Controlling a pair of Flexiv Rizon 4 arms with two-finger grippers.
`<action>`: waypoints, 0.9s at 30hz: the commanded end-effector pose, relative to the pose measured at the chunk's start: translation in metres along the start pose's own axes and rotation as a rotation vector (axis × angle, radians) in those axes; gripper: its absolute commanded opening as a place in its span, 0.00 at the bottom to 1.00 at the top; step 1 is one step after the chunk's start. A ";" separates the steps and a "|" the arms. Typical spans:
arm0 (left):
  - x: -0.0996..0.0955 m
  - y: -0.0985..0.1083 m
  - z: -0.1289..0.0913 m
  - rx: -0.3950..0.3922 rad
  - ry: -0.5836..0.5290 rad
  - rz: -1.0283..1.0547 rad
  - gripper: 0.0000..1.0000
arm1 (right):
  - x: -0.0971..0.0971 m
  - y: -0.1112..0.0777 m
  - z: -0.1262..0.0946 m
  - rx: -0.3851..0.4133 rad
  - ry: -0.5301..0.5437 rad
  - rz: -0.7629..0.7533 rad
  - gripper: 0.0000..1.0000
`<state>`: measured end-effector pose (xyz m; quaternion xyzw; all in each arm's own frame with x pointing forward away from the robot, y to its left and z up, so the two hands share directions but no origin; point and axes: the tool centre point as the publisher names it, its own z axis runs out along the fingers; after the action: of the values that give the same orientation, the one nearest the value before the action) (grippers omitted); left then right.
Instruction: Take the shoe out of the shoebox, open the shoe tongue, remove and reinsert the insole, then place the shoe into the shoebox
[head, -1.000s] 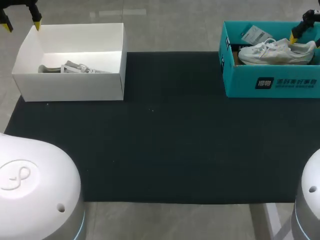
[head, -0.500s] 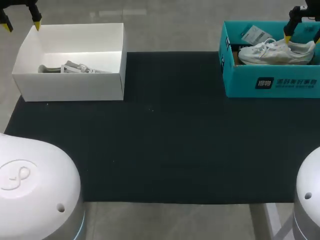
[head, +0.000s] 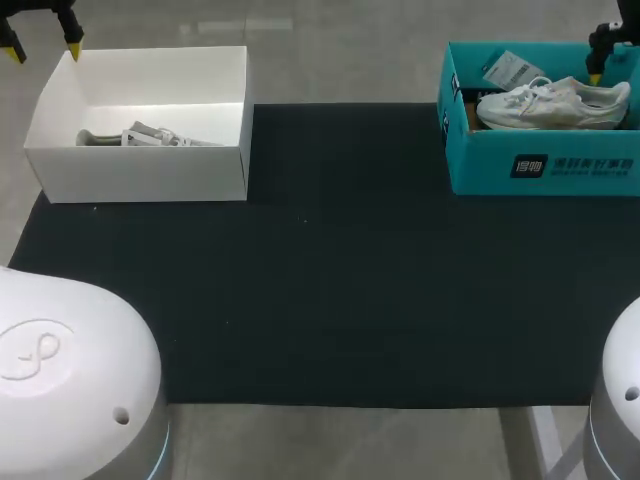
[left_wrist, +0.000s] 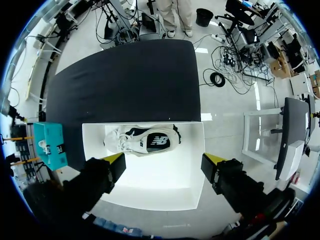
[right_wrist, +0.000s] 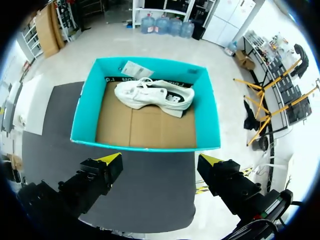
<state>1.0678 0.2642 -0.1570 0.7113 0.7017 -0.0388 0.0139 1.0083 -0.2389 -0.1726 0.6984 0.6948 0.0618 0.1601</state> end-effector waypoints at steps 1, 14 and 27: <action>0.000 0.000 0.000 0.000 0.001 0.001 1.00 | -0.002 0.043 0.030 0.038 -0.024 0.047 1.00; 0.000 0.000 0.000 0.000 0.001 0.001 1.00 | -0.040 0.085 0.107 0.134 -0.066 0.251 1.00; 0.000 0.000 0.000 0.000 0.001 0.001 1.00 | -0.070 0.104 0.173 0.215 -0.055 0.343 1.00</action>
<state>1.0678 0.2642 -0.1571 0.7112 0.7017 -0.0388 0.0138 1.1357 -0.3249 -0.2773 0.8170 0.5629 0.0197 0.1235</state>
